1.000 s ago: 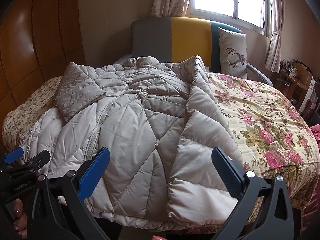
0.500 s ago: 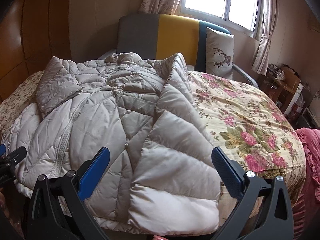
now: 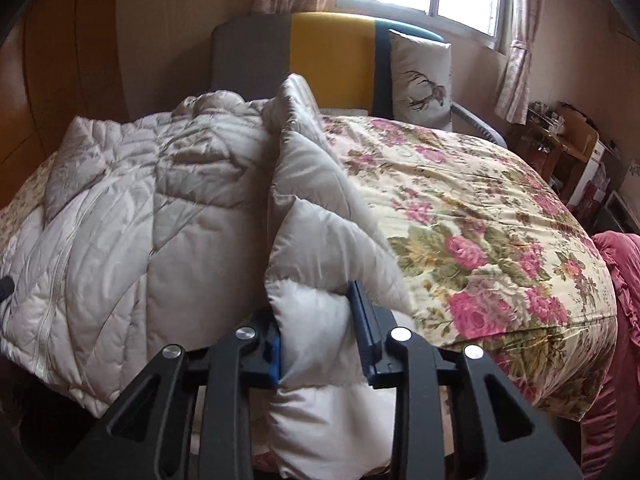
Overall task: Fold large clothes
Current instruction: 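Grasp the jacket front edge with the right gripper and lift it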
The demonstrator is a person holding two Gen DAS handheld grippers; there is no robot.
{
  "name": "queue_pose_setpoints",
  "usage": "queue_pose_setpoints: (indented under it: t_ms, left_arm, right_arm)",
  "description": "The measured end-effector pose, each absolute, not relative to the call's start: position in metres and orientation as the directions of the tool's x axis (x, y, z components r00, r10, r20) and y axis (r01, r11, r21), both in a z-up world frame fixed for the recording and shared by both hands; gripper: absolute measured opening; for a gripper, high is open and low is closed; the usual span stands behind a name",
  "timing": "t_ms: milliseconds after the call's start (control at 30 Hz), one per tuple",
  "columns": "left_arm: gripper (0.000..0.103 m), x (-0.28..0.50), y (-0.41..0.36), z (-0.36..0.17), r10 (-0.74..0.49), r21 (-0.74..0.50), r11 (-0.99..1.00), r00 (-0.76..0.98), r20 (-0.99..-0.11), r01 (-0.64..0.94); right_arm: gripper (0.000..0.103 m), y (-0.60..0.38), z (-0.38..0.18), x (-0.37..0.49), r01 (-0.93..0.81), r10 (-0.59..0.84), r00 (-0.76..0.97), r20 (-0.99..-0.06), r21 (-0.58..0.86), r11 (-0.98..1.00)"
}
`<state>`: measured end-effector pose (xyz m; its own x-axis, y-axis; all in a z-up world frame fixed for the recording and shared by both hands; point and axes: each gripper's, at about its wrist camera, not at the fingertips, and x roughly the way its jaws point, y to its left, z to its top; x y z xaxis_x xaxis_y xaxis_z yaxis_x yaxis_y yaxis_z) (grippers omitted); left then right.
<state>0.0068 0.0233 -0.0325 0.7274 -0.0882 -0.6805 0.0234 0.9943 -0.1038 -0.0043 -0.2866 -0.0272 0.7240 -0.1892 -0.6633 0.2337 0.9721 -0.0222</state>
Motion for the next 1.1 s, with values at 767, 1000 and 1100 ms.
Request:
queue_pose_setpoints:
  t_ms: [767, 1000, 1100]
  left_arm:
    - [0.1, 0.014, 0.056, -0.032, -0.107, -0.152, 0.988, 0.75, -0.653, 0.008]
    - [0.1, 0.042, 0.084, -0.029, -0.007, -0.092, 0.993, 0.761, -0.648, -0.069]
    - [0.1, 0.056, 0.094, -0.033, -0.006, -0.078, 0.995, 0.744, -0.668, -0.062]
  right_arm:
    - [0.084, -0.485, 0.015, 0.037, 0.703, -0.62, 0.581, -0.527, -0.058, 0.708]
    - [0.085, -0.39, 0.016, 0.021, 0.31, -0.139, 0.802, -0.581, 0.206, 0.928]
    - [0.073, -0.352, -0.018, 0.035, 0.163, 0.133, 0.727, -0.673, 0.358, 0.919]
